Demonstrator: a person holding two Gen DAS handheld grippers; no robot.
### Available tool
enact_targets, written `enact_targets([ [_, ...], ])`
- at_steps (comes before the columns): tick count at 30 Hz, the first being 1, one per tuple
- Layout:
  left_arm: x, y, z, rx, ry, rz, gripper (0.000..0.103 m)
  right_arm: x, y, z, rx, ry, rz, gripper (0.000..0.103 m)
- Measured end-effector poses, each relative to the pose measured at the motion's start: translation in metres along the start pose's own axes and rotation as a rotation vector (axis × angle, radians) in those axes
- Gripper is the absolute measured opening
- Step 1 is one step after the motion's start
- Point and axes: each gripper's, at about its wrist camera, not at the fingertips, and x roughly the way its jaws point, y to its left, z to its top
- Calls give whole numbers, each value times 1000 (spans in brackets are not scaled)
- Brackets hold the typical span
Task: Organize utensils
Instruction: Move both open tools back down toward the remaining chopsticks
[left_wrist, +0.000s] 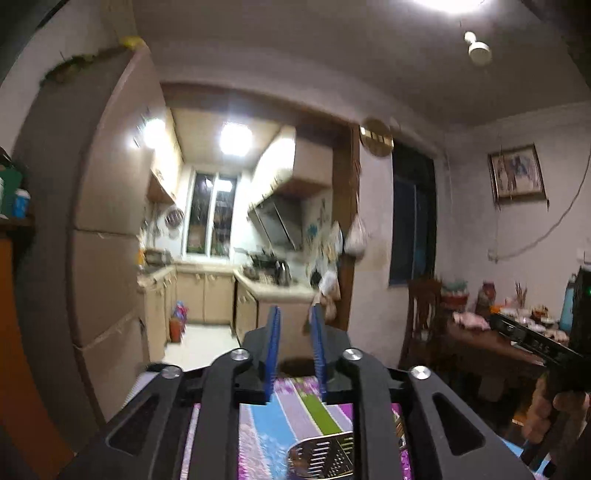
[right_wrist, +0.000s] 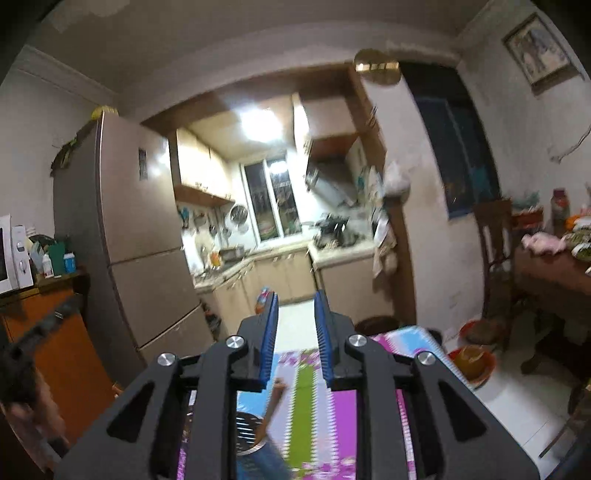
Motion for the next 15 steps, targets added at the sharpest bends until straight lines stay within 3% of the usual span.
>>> enact_targets([
  [3,-48,6,12,15,-46,25,22,-42,-17,10,-50,-35,-36,19],
  [6,-96,14,15,28,-66,61,24,-84,-32,7,-124,-47,-87,29],
  [8,-126,16,10,25,-42,73,32,-109,-41,1,-158,-38,-108,34],
  [12,-170,1,-26,91,93,46,33,-161,-50,-27,-222,21,-129,40],
  [15,-196,-23,-75,160,250,3,33,-189,-48,-57,-240,87,-119,43],
])
